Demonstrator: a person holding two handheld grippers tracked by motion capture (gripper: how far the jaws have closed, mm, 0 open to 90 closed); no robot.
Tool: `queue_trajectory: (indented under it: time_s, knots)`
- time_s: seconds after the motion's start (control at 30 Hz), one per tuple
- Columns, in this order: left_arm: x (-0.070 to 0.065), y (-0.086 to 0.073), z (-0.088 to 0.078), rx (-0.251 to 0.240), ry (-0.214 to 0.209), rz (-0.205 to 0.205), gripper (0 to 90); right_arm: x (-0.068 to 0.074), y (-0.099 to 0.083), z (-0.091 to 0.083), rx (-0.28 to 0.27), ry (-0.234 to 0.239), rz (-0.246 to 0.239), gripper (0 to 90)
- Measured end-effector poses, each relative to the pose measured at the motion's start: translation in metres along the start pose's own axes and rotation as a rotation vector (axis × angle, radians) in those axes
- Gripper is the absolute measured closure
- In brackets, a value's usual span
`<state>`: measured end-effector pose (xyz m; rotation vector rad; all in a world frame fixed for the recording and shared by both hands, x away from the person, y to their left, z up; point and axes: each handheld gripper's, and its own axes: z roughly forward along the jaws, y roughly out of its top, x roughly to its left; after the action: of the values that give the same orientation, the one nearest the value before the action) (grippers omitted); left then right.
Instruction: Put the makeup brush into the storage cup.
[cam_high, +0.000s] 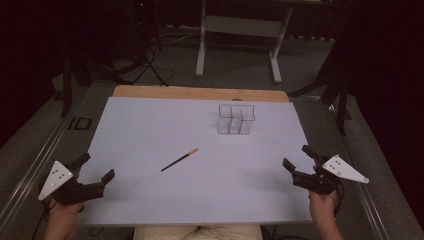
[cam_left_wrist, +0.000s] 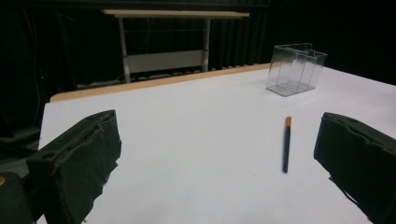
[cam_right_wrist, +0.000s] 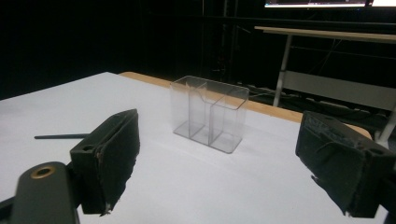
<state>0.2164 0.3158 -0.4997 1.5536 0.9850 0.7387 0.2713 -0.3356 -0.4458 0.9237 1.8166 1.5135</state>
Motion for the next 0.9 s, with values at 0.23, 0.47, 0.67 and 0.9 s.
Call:
queue_trajectory:
  time_s: [0.23,0.47,0.67,0.9]
  knots:
    - [0.0005,0.0009,-0.0005,-0.006,0.006,-0.019,4.9,0.0007,0.0001,-0.0006,-0.005,0.004,-0.007,13.6]
    - [-0.0033,0.0011,0.0082,0.03,-0.029,-0.01,4.9,-0.0009,-0.002,-0.002,0.001,0.004,-0.011,13.6]
    - [-0.005,0.0013,0.0073,0.034,-0.048,-0.015,4.9,-0.0015,-0.0016,-0.0035,-0.006,0.005,-0.002,13.6]
    - [-0.0083,0.007,0.0047,0.025,-0.041,-0.037,3.9,0.005,0.0026,-0.0051,-0.008,0.01,-0.024,13.6]
